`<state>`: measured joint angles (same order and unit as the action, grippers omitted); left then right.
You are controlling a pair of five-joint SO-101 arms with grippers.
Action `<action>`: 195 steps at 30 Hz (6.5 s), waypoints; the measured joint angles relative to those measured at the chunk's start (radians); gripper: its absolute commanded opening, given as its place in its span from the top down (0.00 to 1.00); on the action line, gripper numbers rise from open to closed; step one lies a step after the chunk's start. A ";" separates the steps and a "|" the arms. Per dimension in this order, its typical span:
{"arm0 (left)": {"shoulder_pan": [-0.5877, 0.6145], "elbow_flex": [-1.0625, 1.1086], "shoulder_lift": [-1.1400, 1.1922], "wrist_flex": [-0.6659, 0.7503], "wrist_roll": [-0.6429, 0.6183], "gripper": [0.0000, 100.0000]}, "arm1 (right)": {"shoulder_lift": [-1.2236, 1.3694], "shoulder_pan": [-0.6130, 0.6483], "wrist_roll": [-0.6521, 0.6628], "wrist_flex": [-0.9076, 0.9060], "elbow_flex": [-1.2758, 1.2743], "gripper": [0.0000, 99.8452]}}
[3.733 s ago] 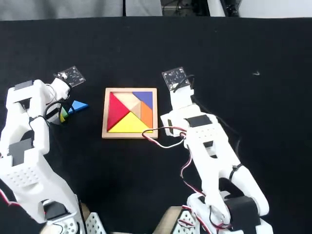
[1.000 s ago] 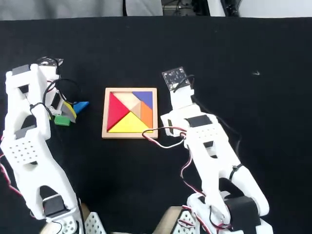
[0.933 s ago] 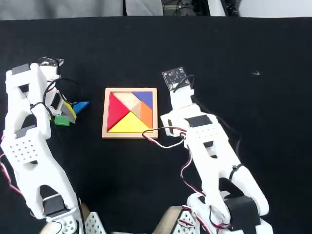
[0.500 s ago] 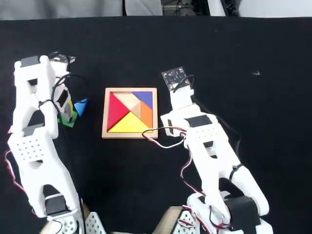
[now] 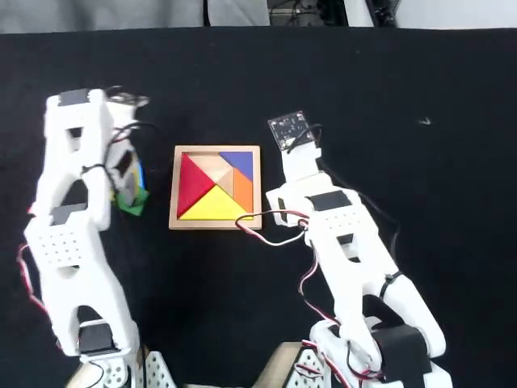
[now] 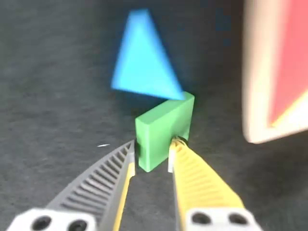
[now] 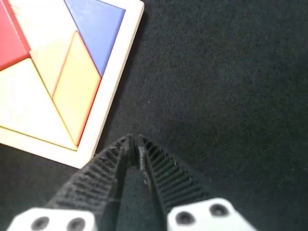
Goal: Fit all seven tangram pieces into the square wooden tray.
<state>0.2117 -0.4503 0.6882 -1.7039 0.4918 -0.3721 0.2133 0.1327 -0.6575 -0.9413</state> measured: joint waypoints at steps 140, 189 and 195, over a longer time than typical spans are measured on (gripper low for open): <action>-0.468 -0.153 0.046 0.238 0.097 0.75 | 0.000 -0.249 -0.074 0.034 0.002 0.99; 0.120 -0.463 0.310 0.176 0.333 0.75 | 0.000 -0.226 -0.072 0.034 0.002 0.99; 0.129 -0.463 0.310 -0.006 0.385 0.77 | 0.000 -0.226 -0.072 0.034 0.002 0.99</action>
<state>0.3406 -0.9137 0.9981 -1.7100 0.8769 -0.3721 -0.0123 0.0606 -0.6237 -0.9398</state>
